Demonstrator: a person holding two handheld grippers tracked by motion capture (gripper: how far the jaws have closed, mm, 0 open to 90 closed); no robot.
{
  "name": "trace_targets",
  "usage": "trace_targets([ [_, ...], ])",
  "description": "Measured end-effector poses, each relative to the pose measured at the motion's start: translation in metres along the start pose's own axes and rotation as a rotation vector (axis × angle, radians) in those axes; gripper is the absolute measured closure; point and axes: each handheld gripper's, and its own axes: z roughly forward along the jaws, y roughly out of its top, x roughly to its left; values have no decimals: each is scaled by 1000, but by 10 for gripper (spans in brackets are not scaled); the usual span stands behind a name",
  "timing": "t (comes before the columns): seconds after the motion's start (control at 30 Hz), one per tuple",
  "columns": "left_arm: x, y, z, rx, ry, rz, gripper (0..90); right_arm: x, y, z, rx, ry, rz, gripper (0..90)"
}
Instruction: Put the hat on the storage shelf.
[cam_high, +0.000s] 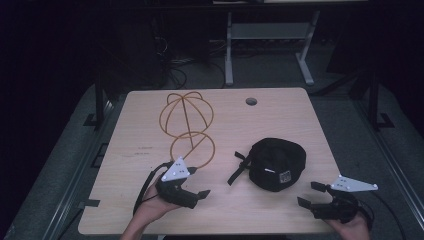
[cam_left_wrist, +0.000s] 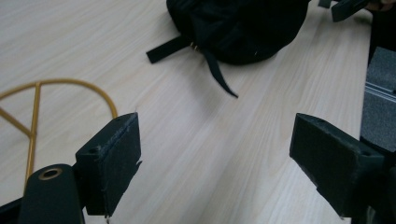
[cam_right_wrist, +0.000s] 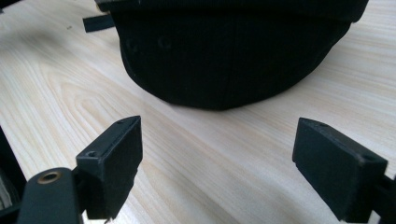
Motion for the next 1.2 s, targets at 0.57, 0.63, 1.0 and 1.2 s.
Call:
trace_targets([
  [0.57, -19, 56, 32, 59, -82, 121, 164, 0, -1, -2, -16, 17, 11, 167],
  [0.63, -23, 62, 38, 61, -95, 133, 164, 0, 0, -2, -17, 18, 8, 167],
  [1.0, -40, 101, 73, 97, -172, 211, 189, -1, -2, -1, -3, 32, 0, 167],
  [1.2, -43, 111, 86, 105, -192, 223, 194, 0, -2, 1, 6, 33, -9, 166],
])
